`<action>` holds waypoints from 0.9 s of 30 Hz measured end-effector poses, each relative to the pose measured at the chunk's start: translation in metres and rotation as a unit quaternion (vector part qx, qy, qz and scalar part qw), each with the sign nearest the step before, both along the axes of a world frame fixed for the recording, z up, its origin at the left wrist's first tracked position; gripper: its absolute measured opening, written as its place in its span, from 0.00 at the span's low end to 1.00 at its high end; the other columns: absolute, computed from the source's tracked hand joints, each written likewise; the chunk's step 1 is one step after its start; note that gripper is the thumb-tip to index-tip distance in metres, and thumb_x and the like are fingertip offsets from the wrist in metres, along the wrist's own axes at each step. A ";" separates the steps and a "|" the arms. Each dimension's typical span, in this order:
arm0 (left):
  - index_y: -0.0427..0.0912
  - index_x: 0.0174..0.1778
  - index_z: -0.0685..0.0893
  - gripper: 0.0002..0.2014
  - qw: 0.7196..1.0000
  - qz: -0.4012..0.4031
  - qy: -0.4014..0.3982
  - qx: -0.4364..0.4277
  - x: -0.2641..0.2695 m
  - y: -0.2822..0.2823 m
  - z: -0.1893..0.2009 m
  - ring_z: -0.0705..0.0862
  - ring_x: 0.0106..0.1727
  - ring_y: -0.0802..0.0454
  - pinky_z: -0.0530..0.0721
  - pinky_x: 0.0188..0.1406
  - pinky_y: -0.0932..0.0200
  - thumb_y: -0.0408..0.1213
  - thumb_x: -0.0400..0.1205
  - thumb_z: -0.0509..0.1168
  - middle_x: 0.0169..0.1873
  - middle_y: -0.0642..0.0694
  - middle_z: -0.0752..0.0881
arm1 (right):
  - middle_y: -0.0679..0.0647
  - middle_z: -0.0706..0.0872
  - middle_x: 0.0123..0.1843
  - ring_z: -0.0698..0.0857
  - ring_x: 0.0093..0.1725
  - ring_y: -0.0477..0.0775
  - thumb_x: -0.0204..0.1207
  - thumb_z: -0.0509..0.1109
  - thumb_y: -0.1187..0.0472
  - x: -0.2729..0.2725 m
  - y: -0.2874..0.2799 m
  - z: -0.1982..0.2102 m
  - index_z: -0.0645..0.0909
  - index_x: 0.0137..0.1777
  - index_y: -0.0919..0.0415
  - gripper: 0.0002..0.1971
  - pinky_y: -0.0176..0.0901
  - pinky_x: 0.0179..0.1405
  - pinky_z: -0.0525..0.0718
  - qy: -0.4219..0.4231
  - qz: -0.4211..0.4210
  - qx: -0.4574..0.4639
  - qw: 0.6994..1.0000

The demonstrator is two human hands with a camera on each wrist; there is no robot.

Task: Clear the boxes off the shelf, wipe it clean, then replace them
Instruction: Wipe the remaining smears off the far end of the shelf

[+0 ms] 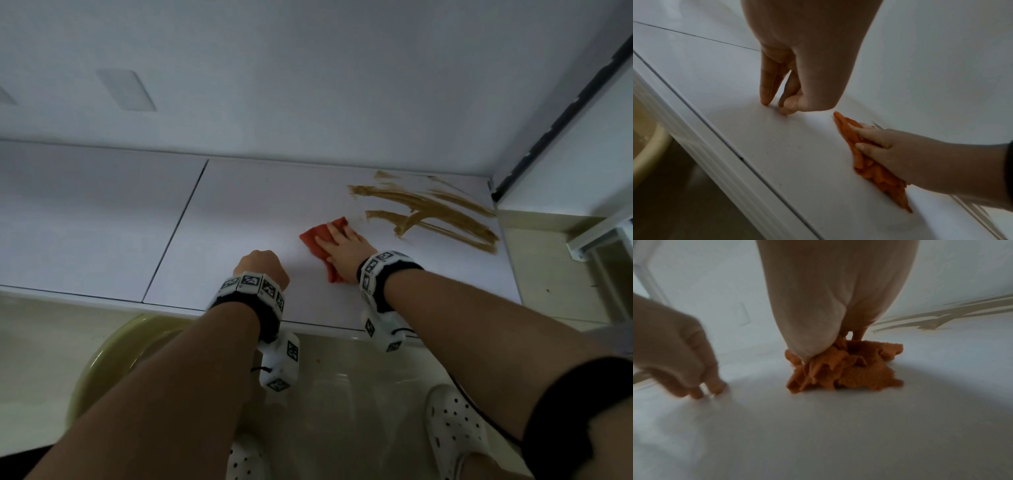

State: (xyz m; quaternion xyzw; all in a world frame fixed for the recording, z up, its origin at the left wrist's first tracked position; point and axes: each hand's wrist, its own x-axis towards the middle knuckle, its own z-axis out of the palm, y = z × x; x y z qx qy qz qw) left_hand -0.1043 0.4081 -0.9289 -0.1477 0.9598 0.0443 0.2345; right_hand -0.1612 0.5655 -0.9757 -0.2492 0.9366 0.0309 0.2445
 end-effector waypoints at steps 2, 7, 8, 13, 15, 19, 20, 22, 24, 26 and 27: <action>0.41 0.26 0.70 0.14 1.000 0.000 -0.005 0.000 0.001 -0.001 0.001 0.78 0.38 0.46 0.76 0.38 0.61 0.32 0.79 0.59 0.27 0.46 0.73 | 0.59 0.36 0.84 0.41 0.82 0.71 0.80 0.65 0.53 -0.007 0.016 0.004 0.39 0.83 0.49 0.42 0.61 0.81 0.48 -0.022 -0.033 0.002 0.999; 0.41 0.25 0.70 0.15 1.000 -0.003 0.004 0.005 0.003 0.002 0.002 0.78 0.37 0.46 0.76 0.37 0.61 0.32 0.79 0.59 0.25 0.47 0.73 | 0.61 0.38 0.84 0.44 0.82 0.72 0.82 0.60 0.55 -0.004 0.071 0.005 0.38 0.83 0.51 0.39 0.59 0.81 0.46 -0.020 -0.106 0.024 0.994; 0.40 0.25 0.70 0.15 1.000 -0.003 0.004 0.006 0.004 0.003 0.002 0.78 0.36 0.46 0.76 0.37 0.61 0.32 0.79 0.59 0.25 0.47 0.73 | 0.63 0.39 0.84 0.45 0.82 0.73 0.82 0.58 0.55 0.003 0.076 0.005 0.39 0.84 0.53 0.37 0.58 0.81 0.46 -0.013 -0.098 0.028 0.995; 0.41 0.25 0.71 0.15 1.000 0.002 0.001 0.009 0.004 0.006 0.004 0.78 0.35 0.47 0.76 0.35 0.61 0.32 0.79 0.60 0.25 0.47 0.74 | 0.63 0.41 0.84 0.43 0.82 0.71 0.81 0.59 0.58 0.039 0.053 0.005 0.42 0.84 0.56 0.37 0.60 0.82 0.44 0.000 -0.006 0.017 1.000; 0.41 0.25 0.71 0.14 1.000 0.005 -0.001 0.007 0.005 0.007 0.004 0.78 0.36 0.47 0.76 0.36 0.61 0.33 0.79 0.59 0.25 0.46 0.74 | 0.62 0.39 0.84 0.41 0.82 0.70 0.80 0.62 0.58 0.039 0.036 0.002 0.41 0.84 0.55 0.40 0.60 0.81 0.44 -0.009 0.037 0.022 0.999; 0.41 0.26 0.71 0.14 1.000 0.004 -0.006 0.000 0.004 0.008 0.003 0.78 0.36 0.47 0.76 0.36 0.61 0.32 0.79 0.59 0.26 0.47 0.74 | 0.60 0.38 0.84 0.42 0.83 0.69 0.79 0.65 0.61 0.016 0.014 -0.001 0.40 0.84 0.54 0.42 0.59 0.83 0.46 -0.016 0.042 0.025 0.999; 0.41 0.26 0.71 0.13 1.000 0.001 -0.007 -0.003 0.004 0.007 0.002 0.78 0.37 0.47 0.76 0.37 0.61 0.32 0.79 0.59 0.26 0.47 0.74 | 0.60 0.37 0.84 0.42 0.83 0.69 0.78 0.66 0.61 0.008 0.010 -0.002 0.39 0.84 0.54 0.43 0.59 0.83 0.47 -0.020 0.032 0.024 0.999; 0.41 0.26 0.71 0.13 1.000 -0.003 -0.008 -0.006 0.002 0.004 0.002 0.78 0.38 0.47 0.76 0.38 0.61 0.33 0.78 0.59 0.27 0.47 0.73 | 0.61 0.36 0.84 0.42 0.82 0.70 0.77 0.68 0.61 -0.010 0.004 -0.003 0.38 0.84 0.53 0.46 0.59 0.83 0.48 -0.030 0.010 0.027 0.999; 0.41 0.26 0.70 0.13 1.000 -0.004 -0.011 -0.002 0.000 0.001 0.002 0.78 0.37 0.47 0.76 0.38 0.61 0.33 0.78 0.59 0.26 0.47 0.73 | 0.61 0.36 0.84 0.42 0.82 0.70 0.77 0.67 0.60 -0.027 0.001 -0.004 0.36 0.83 0.51 0.46 0.59 0.83 0.47 -0.032 -0.011 0.027 0.999; 0.41 0.26 0.71 0.13 1.000 -0.003 -0.012 0.003 -0.003 -0.002 0.002 0.76 0.33 0.49 0.75 0.36 0.61 0.33 0.78 0.60 0.26 0.47 0.73 | 0.60 0.36 0.84 0.42 0.83 0.70 0.78 0.66 0.59 -0.040 0.009 -0.001 0.35 0.83 0.50 0.45 0.59 0.82 0.46 -0.028 -0.033 0.025 0.999; 0.41 0.26 0.71 0.13 1.000 -0.002 -0.012 0.006 -0.004 -0.003 0.001 0.75 0.30 0.50 0.75 0.35 0.61 0.33 0.78 0.60 0.26 0.47 0.74 | 0.60 0.36 0.84 0.42 0.83 0.70 0.79 0.65 0.59 -0.044 0.016 0.001 0.35 0.83 0.49 0.44 0.60 0.81 0.47 -0.028 -0.047 0.023 0.998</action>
